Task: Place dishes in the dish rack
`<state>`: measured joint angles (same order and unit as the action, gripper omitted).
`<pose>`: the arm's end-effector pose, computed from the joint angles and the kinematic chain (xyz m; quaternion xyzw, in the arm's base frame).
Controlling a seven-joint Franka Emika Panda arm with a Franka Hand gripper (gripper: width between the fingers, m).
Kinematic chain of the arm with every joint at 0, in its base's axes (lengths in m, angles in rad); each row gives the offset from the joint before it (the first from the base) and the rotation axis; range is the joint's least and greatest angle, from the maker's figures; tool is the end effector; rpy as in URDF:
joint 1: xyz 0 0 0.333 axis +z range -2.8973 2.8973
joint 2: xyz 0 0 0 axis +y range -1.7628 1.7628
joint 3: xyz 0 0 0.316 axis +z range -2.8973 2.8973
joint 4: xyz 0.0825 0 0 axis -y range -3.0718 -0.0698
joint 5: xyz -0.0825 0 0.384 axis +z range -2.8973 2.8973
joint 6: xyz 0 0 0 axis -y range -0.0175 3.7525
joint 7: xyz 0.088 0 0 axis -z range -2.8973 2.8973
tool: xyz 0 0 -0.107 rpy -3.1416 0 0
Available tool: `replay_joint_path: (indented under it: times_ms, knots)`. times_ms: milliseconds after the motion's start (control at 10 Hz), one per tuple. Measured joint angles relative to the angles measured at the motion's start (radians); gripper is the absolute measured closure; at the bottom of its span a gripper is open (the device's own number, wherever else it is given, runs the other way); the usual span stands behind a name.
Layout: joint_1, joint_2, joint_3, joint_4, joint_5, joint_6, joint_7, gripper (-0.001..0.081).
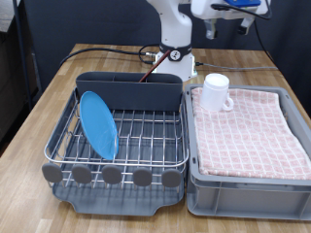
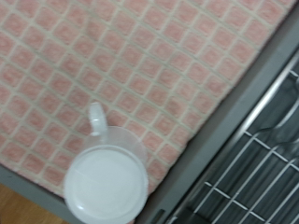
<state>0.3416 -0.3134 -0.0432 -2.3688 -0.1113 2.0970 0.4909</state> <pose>0.4336 0.1271 0.4500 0.9966 -0.0682 0.0354 0.0308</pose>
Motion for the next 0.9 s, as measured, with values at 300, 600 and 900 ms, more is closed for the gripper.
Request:
replay_joint_path:
  times_ms: [300,600,900]
  knots:
    - [0.022,0.003,0.046,0.016,0.027,-0.07,0.068,0.0004]
    - [0.025,0.065,0.063,0.052,0.028,-0.135,0.056,0.0004]
    - [0.025,0.18,0.064,0.097,0.029,-0.157,0.047,0.0004]
